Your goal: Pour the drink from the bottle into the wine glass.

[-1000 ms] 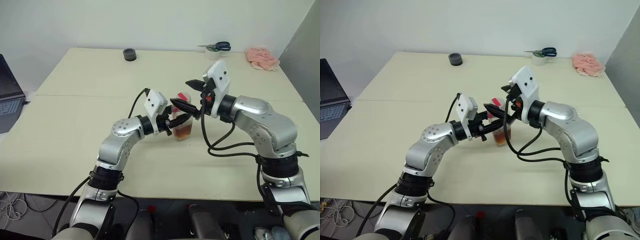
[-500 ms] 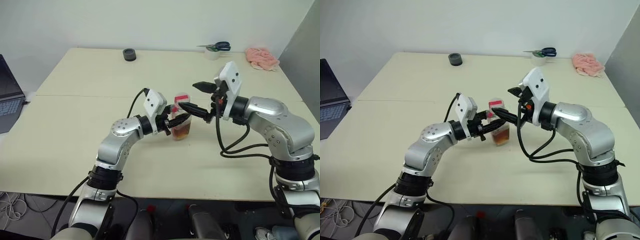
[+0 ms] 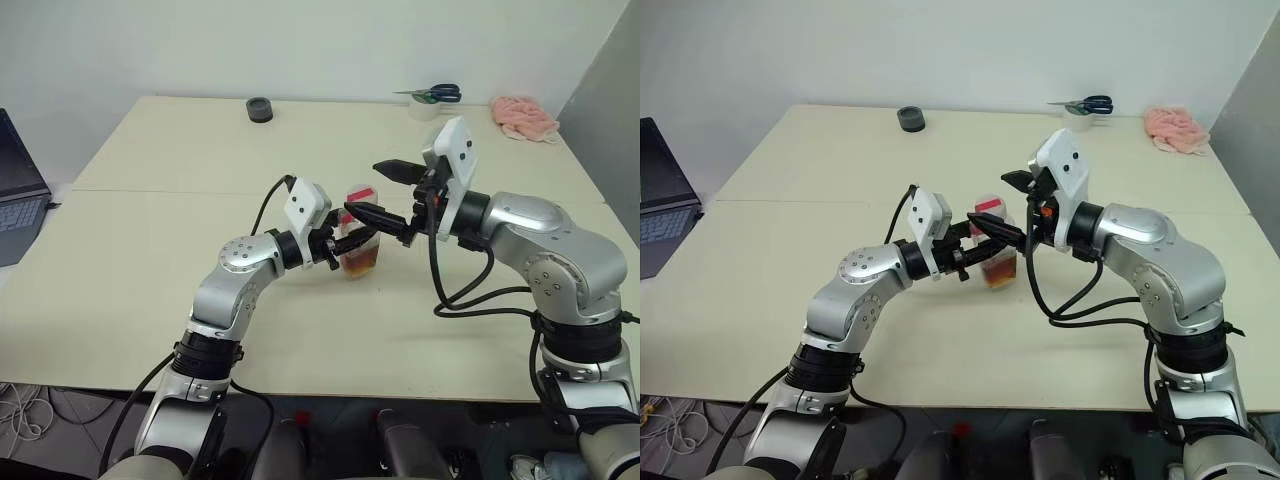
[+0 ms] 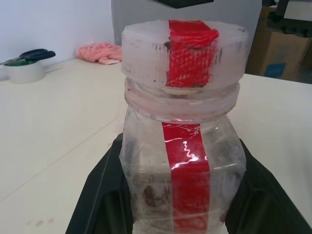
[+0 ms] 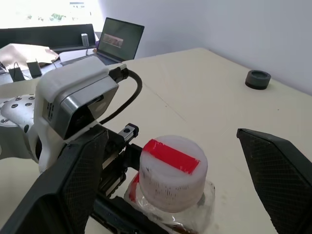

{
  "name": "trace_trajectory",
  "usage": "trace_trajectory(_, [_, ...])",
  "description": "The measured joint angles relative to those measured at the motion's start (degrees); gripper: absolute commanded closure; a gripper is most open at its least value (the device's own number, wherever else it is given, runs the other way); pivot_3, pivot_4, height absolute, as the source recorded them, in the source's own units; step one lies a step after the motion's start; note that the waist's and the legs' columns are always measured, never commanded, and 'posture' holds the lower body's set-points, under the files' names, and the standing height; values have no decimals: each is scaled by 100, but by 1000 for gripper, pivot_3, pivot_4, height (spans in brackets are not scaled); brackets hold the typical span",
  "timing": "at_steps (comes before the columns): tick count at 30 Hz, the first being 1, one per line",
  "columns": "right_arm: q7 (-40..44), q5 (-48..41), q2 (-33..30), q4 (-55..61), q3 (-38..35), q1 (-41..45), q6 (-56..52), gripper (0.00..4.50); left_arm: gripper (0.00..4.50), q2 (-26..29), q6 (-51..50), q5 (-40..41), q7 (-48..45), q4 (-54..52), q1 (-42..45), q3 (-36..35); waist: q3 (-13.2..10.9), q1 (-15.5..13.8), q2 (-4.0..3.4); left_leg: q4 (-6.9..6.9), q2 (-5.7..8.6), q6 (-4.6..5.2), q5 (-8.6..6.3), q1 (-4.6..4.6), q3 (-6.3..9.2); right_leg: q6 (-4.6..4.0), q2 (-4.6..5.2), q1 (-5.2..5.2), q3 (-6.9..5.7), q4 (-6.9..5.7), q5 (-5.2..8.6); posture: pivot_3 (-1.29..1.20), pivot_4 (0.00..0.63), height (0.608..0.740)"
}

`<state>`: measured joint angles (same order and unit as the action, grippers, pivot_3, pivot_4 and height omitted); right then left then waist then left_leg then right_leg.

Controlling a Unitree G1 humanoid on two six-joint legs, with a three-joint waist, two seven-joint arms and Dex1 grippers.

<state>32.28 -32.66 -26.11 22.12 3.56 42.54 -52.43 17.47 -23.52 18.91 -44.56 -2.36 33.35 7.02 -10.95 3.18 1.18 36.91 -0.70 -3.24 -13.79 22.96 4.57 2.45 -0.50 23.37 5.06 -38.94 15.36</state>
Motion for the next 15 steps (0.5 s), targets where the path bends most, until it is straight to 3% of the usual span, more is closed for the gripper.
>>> trace_trajectory(4, [-58, -4, 59, 0, 94, 0, -142, 174, 2685, 0, 0, 2, 2, 0, -1, 0, 0, -2, 0, -1, 0, 0, 0, 0, 0, -8, 1, 0, -1, 1, -4, 0, 150, 740])
trace_trajectory(6, [-104, -2, 89, 0, 111, -1, -184, 584, 2685, 0, 0, 3, 3, 0, -3, 0, 0, -1, 0, -1, 0, 0, 0, 0, 1, -8, 0, 0, -2, 1, -4, 0, 150, 740])
trace_trajectory(12, [-208, 104, 124, -38, 109, -1, -184, 2714, 2685, 4, 4, 7, 1, -4, -55, 0, 0, 1, 0, -1, 0, 0, 0, 0, 0, 4, 0, 0, -1, 0, 3, 0, 150, 740])
trace_trajectory(15, [-208, 111, 138, -44, 109, -1, -183, 2728, 2685, 8, 4, 6, 4, -4, -57, -1, 0, 1, 0, -1, 0, 0, 0, 0, 1, 3, 0, 0, -2, 0, 2, 0, 150, 740])
